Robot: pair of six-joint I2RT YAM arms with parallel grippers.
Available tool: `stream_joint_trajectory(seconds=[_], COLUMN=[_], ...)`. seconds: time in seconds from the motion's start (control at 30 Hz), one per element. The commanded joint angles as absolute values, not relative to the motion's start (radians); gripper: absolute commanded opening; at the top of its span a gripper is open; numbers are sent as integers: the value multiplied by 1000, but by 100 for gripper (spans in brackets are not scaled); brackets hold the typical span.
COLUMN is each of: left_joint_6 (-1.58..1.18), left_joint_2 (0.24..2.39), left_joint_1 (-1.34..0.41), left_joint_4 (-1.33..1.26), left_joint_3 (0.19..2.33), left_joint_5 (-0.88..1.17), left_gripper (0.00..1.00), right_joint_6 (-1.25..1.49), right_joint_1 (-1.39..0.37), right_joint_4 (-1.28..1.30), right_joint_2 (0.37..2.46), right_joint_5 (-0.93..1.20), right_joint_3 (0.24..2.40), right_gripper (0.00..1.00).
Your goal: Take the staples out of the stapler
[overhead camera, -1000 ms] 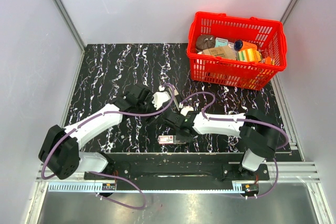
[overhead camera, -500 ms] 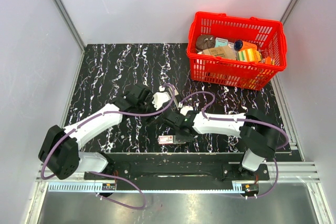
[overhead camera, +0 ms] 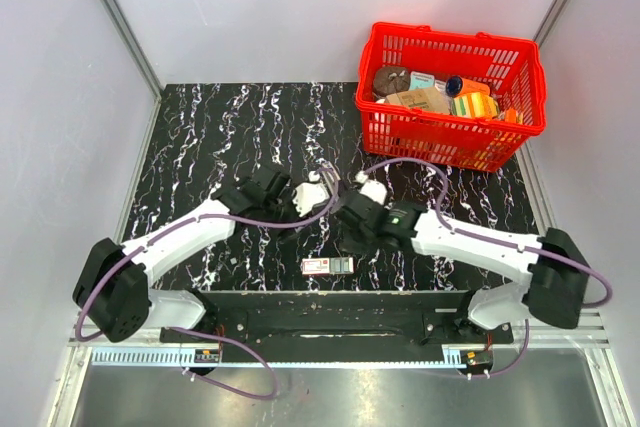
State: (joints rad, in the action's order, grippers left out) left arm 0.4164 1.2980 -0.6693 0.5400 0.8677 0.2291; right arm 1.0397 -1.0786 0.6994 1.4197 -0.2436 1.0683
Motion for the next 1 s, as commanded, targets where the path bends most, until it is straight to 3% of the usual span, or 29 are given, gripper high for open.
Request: stream_joint_trajectory(seconds=[0.0, 0.07, 0.17, 0.37, 0.97], left_joint_6=[486, 505, 531, 566, 571], left_joint_2=[1327, 1350, 1373, 1401, 1422], left_joint_1=[-722, -773, -822, -844, -905], left_joint_4=[526, 522, 468, 416, 348], left_joint_3=[844, 822, 773, 739, 681], left_joint_5=[230, 178, 108, 46, 52], left_gripper=[59, 60, 61, 62, 64], right_joint_6=[1058, 1086, 1108, 1129, 1181], right_joint_1=[-945, -866, -795, -753, -721], right_joint_4=[520, 355, 195, 26, -190], right_joint_2=[1310, 1253, 1213, 1226, 1382], right_joint_5=[-128, -7, 122, 202, 279], right_joint_3=[791, 651, 522, 431, 365], right_gripper=[9, 8, 17, 24, 20])
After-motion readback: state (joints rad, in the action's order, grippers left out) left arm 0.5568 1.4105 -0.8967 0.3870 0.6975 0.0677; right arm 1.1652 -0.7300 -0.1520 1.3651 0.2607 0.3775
